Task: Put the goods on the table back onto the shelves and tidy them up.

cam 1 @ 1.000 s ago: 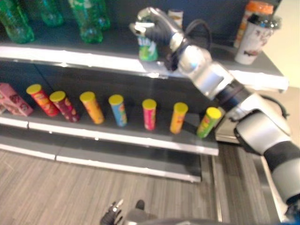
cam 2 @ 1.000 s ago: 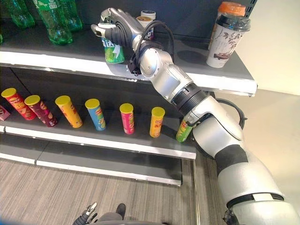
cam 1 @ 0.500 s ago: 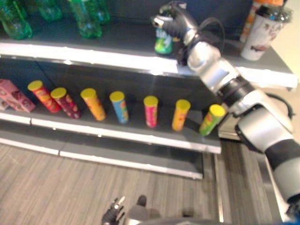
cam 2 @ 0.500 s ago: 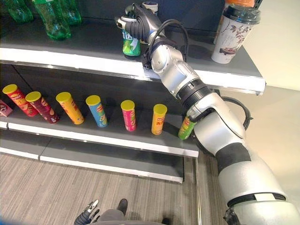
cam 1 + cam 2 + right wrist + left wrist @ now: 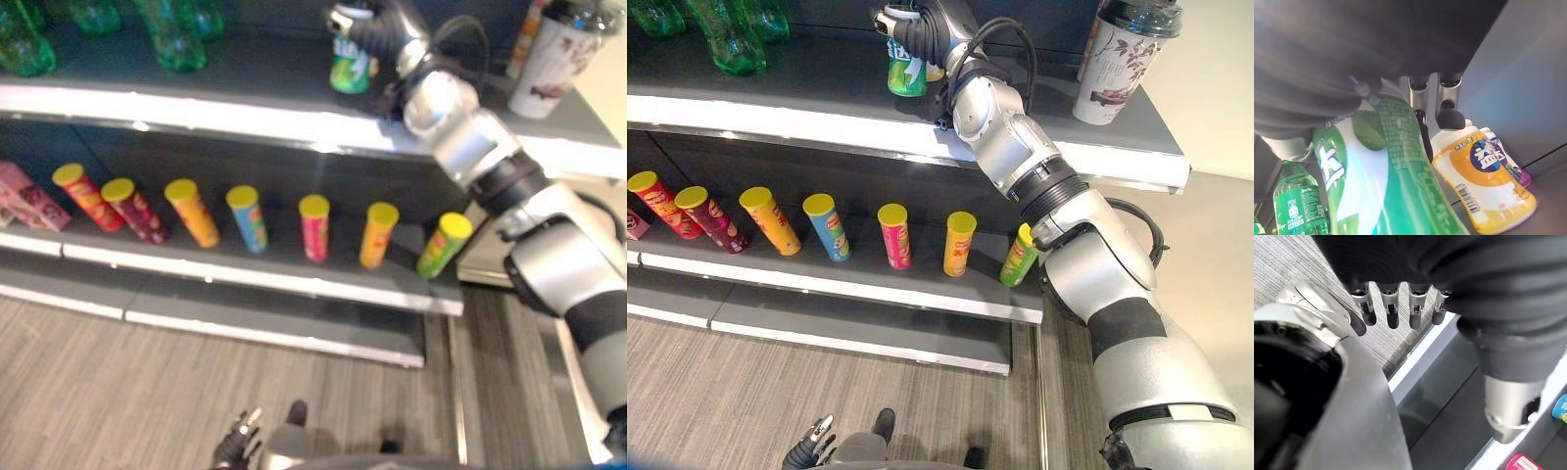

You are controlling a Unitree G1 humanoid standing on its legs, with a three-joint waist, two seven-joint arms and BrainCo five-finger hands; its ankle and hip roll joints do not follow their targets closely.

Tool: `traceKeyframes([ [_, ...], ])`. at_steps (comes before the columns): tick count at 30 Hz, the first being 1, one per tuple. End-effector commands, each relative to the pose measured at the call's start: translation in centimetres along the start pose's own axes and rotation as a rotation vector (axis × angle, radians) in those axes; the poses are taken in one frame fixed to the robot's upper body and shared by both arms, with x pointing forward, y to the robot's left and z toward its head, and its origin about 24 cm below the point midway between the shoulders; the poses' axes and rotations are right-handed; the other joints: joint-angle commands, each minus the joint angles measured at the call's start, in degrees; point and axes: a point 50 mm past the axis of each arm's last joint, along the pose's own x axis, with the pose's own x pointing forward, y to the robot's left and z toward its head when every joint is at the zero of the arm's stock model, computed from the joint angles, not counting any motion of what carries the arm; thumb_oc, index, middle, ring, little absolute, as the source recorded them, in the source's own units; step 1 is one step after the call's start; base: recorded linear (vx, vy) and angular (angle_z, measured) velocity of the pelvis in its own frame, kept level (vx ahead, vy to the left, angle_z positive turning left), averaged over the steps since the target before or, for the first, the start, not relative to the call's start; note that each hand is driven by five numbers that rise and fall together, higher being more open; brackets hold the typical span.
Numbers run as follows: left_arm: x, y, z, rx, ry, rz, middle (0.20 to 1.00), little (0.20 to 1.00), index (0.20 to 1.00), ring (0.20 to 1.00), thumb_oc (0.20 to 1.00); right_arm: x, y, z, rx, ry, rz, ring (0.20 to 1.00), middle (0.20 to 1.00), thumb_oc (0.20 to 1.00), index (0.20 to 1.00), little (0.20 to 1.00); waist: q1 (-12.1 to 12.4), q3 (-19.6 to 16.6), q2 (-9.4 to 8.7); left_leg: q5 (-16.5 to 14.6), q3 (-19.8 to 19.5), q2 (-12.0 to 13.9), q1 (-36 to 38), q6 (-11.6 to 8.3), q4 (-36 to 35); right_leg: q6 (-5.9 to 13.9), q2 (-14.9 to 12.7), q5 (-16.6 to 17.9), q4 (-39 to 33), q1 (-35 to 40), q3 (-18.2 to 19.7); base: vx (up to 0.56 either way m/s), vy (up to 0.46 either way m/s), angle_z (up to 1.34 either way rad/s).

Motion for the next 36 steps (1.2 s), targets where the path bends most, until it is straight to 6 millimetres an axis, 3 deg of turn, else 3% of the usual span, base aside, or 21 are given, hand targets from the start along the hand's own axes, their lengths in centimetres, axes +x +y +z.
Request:
traceKeyframes([
  [1, 0.4, -0.4, 1.5, 0.026, -0.058, -0.040, 1.000, 1.000, 1.000, 1.000, 1.000, 0.9, -2.3, 1.8, -0.061, -0.084, -0.064, 0.200, 0.200, 0.200, 0.200, 0.200, 0.4, -1.9, 1.92, -2.6, 2.9, 0.8, 4.3, 2.86, -1.8, -2.00, 0.2, 2.4, 0.1, -0.1, -0.1, 0.00, 0.000, 0.00],
  [16, 0.3, -0.3, 1.3, 0.025, -0.055, -0.034, 1.000, 1.000, 1.000, 1.000, 1.000, 0.6, -0.8, 0.7, -0.074, -0.041, -0.013, 0.200, 0.200, 0.200, 0.200, 0.200, 0.2, -1.4, 1.95, -2.5, 3.0, 0.9, 4.4, 2.68, -1.8, -2.03, 0.4, 2.3, 0.1, -0.2, -0.1, 0.00, 0.000, 0.00],
  [26, 0.3, -0.2, 1.4, 0.021, -0.065, -0.033, 1.000, 1.000, 1.000, 1.000, 1.000, 1.0, -0.9, 0.2, -0.109, 0.000, -0.029, 0.200, 0.200, 0.200, 0.200, 0.200, 0.2, -0.6, 2.00, -2.4, 3.0, 1.0, 4.3, 2.65, -1.8, -2.10, 0.4, 2.4, 0.1, -0.4, 0.0, 0.00, 0.000, 0.00],
  [27, 0.3, -0.2, 1.4, 0.022, -0.066, -0.033, 1.000, 1.000, 1.000, 1.000, 1.000, 1.0, -0.9, 0.2, -0.111, 0.003, -0.026, 0.501, 0.501, 0.501, 0.501, 0.501, 0.2, -0.6, 1.99, -2.4, 3.0, 1.0, 4.3, 2.65, -1.8, -2.11, 0.4, 2.4, 0.1, -0.3, 0.0, 0.00, 0.000, 0.00],
  [28, 0.3, -0.2, 1.4, 0.025, -0.065, -0.032, 1.000, 1.000, 1.000, 1.000, 1.000, 1.0, -0.9, 0.3, -0.112, 0.000, -0.025, 0.677, 0.677, 0.677, 0.677, 0.677, 0.2, -0.5, 1.98, -2.4, 3.0, 1.0, 4.2, 2.64, -1.8, -2.11, 0.4, 2.3, 0.1, -0.3, 0.0, 0.00, 0.000, 0.00],
  [29, 0.3, -0.2, 1.4, 0.025, -0.065, -0.032, 1.000, 1.000, 1.000, 1.000, 1.000, 1.0, -0.8, 0.3, -0.110, -0.001, -0.026, 0.912, 0.912, 0.912, 0.912, 0.912, 0.2, -0.5, 1.94, -2.4, 3.0, 1.0, 4.3, 2.65, -1.8, -2.11, 0.4, 2.4, 0.1, -0.3, 0.0, 0.00, 0.000, 0.00],
  [30, 0.3, -0.2, 1.4, 0.025, -0.065, -0.032, 1.000, 1.000, 1.000, 1.000, 1.000, 1.0, -0.8, 0.3, -0.110, -0.001, -0.026, 1.000, 1.000, 1.000, 1.000, 1.000, 0.2, -0.5, 1.94, -2.4, 3.0, 1.0, 4.3, 2.65, -1.8, -2.11, 0.4, 2.4, 0.1, -0.3, 0.0, 0.00, 0.000, 0.00],
  [36, 0.3, -0.2, 1.3, 0.021, -0.064, -0.034, 1.000, 1.000, 1.000, 1.000, 1.000, 1.0, -0.9, 0.4, -0.095, -0.004, -0.034, 1.000, 1.000, 1.000, 1.000, 1.000, 0.1, -0.4, 1.85, -2.5, 3.0, 1.0, 4.4, 2.61, -1.8, -2.13, 0.5, 2.5, 0.1, -0.4, 0.1, 0.00, 0.000, 0.00],
])
